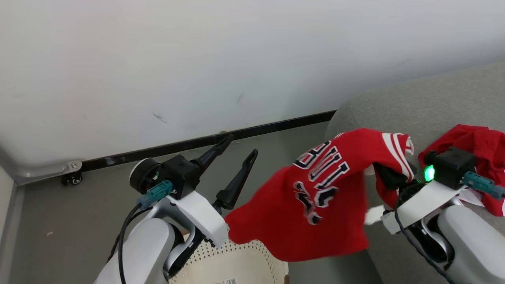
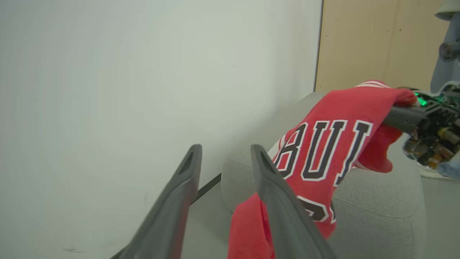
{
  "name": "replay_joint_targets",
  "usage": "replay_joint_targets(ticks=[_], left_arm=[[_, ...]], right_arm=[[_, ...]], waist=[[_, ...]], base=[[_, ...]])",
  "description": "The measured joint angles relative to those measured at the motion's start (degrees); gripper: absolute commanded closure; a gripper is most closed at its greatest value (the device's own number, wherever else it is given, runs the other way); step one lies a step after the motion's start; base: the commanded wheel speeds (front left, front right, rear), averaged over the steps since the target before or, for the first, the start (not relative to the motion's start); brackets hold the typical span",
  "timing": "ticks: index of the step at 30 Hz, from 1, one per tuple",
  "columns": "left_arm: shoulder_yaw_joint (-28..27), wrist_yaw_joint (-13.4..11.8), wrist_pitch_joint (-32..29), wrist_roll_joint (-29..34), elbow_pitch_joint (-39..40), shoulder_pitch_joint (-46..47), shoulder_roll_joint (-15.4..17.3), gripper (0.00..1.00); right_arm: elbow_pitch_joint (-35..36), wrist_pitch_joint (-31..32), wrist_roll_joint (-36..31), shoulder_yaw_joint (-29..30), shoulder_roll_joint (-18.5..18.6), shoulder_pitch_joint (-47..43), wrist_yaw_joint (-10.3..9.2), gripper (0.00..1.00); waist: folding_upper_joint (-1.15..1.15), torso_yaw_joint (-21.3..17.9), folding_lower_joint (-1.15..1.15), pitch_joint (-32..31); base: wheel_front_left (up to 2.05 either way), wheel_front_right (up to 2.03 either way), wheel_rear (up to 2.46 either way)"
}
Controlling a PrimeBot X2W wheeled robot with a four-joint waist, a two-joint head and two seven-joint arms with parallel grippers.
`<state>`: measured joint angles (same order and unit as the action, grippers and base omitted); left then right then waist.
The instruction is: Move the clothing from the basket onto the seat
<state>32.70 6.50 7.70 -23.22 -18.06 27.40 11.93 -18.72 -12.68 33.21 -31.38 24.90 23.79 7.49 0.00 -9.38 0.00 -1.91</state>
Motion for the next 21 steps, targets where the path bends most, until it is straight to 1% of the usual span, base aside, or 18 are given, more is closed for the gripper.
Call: replay_joint_targets(ticks=[4, 8, 14, 21], left_arm=[[0.3, 0.1, 1.0, -0.4, 0.0, -0.3, 0.1, 0.0], [1.4, 0.2, 2.5, -0.2, 0.9, -0.3, 0.5, 0.0], [3.7, 0.6, 2.9, -0.2, 1.8, -0.6, 0.6, 0.0], [6.1, 0.6, 3.4, -0.4, 2.7, -1.8, 0.6, 0.0]], right_arm=[[0.0, 0.0, 0.1, 1.9, 1.0, 0.0, 0.0, 1.0], [-0.1, 0.0, 0.1, 4.0, 2.4, 0.0, 0.0, 1.0], [-0.3, 0.0, 0.1, 7.3, 4.2, -0.4, 0.0, 1.0], [0.0, 0.0, -0.1, 10.5, 5.1, -1.6, 0.0, 1.0]], waist=[[0.0, -0.8, 0.0, 0.3], [0.0, -1.5, 0.0, 0.6], [0.0, -2.5, 0.0, 0.9], [0.0, -4.0, 0.0, 1.1]], base=[[0.0, 0.0, 0.0], [0.0, 0.0, 0.0], [0.0, 0.0, 0.0], [0.0, 0.0, 0.0]])
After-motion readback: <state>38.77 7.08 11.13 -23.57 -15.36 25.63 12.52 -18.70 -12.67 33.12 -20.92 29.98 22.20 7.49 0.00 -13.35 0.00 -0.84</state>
